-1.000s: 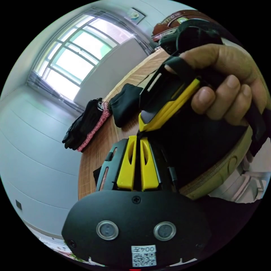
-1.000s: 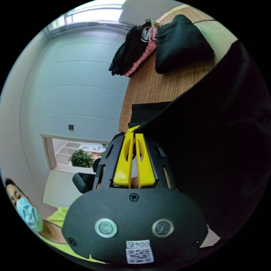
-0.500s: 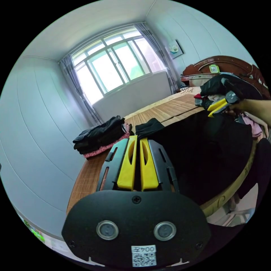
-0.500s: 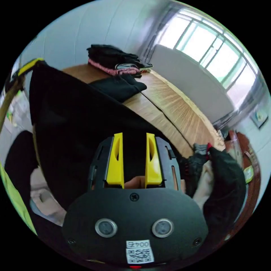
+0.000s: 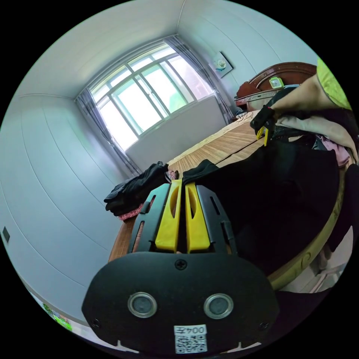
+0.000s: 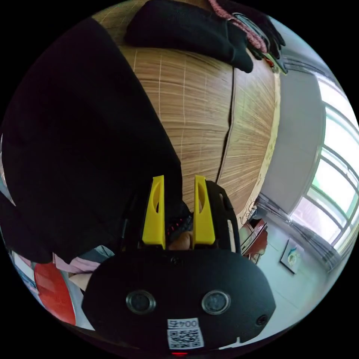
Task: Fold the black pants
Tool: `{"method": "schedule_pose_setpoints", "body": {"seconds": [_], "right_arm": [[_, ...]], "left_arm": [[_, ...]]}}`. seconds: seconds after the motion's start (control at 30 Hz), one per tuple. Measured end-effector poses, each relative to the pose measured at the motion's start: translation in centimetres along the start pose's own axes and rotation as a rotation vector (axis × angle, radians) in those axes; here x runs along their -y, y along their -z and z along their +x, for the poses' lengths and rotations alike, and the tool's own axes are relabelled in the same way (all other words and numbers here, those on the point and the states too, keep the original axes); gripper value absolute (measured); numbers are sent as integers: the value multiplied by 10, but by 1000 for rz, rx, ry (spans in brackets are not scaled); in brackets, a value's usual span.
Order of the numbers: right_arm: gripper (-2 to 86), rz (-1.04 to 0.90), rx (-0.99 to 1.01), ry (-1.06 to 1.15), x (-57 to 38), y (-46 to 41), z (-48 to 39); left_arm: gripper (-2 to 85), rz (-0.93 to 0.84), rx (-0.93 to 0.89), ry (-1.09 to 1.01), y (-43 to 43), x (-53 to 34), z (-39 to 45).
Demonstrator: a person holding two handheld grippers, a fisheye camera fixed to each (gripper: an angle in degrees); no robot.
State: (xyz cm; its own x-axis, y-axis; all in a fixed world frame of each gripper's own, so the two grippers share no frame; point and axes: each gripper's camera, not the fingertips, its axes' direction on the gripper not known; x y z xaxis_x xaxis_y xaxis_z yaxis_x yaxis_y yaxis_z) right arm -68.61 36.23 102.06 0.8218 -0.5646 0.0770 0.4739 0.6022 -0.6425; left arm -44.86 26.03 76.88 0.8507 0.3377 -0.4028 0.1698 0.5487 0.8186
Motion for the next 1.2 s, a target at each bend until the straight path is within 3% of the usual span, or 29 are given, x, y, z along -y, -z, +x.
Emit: {"method": "schedule_pose_setpoints", "body": {"seconds": [0.33, 0.53, 0.7, 0.9, 1.2], "right_arm": [[119, -124, 2, 268, 62, -10, -5], [42, -157, 80, 329, 69, -19, -13], [26, -109, 152, 211, 36, -8, 2], [15, -75, 34, -46, -68, 54, 7], [7, 134, -117, -430, -273, 175, -158]], "left_arm": [[6, 71, 21, -128, 22, 8, 9], [7, 72, 1, -155, 22, 11, 11], [7, 15, 14, -140, -2, 17, 3], [8, -47, 109, -78, -41, 46, -20], [8, -25, 183, -179, -33, 58, -20]]}}
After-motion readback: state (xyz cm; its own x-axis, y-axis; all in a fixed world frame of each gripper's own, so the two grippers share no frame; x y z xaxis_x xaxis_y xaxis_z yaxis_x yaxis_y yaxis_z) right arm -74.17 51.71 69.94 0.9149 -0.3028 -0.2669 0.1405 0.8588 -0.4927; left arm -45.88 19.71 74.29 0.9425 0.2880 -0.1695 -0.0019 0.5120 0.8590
